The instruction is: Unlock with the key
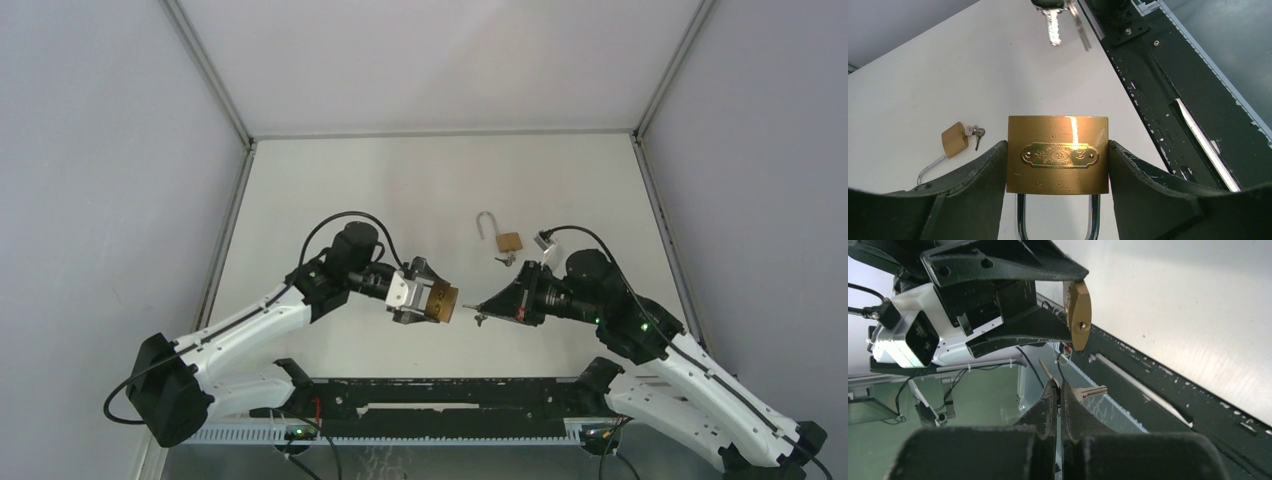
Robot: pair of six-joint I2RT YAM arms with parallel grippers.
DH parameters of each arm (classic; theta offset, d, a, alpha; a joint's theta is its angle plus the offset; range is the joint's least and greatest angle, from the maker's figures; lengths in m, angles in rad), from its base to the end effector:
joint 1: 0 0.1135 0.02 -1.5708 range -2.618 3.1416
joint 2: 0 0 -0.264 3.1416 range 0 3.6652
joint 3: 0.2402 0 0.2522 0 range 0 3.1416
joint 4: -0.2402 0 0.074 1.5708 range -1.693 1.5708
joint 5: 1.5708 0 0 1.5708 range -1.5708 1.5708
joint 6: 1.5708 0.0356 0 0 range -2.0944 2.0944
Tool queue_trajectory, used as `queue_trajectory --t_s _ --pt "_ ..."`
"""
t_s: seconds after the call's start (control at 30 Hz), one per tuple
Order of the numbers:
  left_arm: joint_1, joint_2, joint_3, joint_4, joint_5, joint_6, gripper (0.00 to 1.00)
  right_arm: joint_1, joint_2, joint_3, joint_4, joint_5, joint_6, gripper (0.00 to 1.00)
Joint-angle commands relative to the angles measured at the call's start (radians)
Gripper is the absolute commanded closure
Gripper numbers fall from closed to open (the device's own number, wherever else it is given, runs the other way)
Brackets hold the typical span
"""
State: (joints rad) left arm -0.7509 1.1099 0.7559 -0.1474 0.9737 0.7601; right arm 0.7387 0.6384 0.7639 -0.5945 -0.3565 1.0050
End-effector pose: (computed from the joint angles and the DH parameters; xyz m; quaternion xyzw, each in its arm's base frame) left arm 0.1522 -0.1823 0.2761 0.6949 0.3901 -0.4005 0.4522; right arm 0.0946 0.1030 0.3125 0.0193 0.8435 0.4916 0.2158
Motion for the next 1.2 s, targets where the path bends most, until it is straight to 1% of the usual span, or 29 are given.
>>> queue_trajectory --t_s 0.0,0.3,0.57,0.83,1.17 --pt "-0.016 -0.044 0.042 0.096 0.048 0.017 1.00 0.075 0.022 0.006 0.050 0.068 0.087 1.00" --pt "-0.027 -0.060 0.034 0.110 0.020 0.016 1.00 0.167 0.022 0.006 -0.042 0.206 0.142 1.00" --pt "-0.028 -0.071 0.008 0.183 0.016 -0.022 1.00 0.215 0.028 0.006 -0.046 0.278 0.172 1.00" --pt "-0.034 -0.073 -0.006 0.215 0.007 -0.044 1.00 0.244 0.041 0.006 -0.031 0.296 0.176 1.00" --pt "-0.036 -0.076 -0.013 0.233 0.010 -0.058 1.00 0.249 0.048 0.006 -0.014 0.304 0.169 1.00"
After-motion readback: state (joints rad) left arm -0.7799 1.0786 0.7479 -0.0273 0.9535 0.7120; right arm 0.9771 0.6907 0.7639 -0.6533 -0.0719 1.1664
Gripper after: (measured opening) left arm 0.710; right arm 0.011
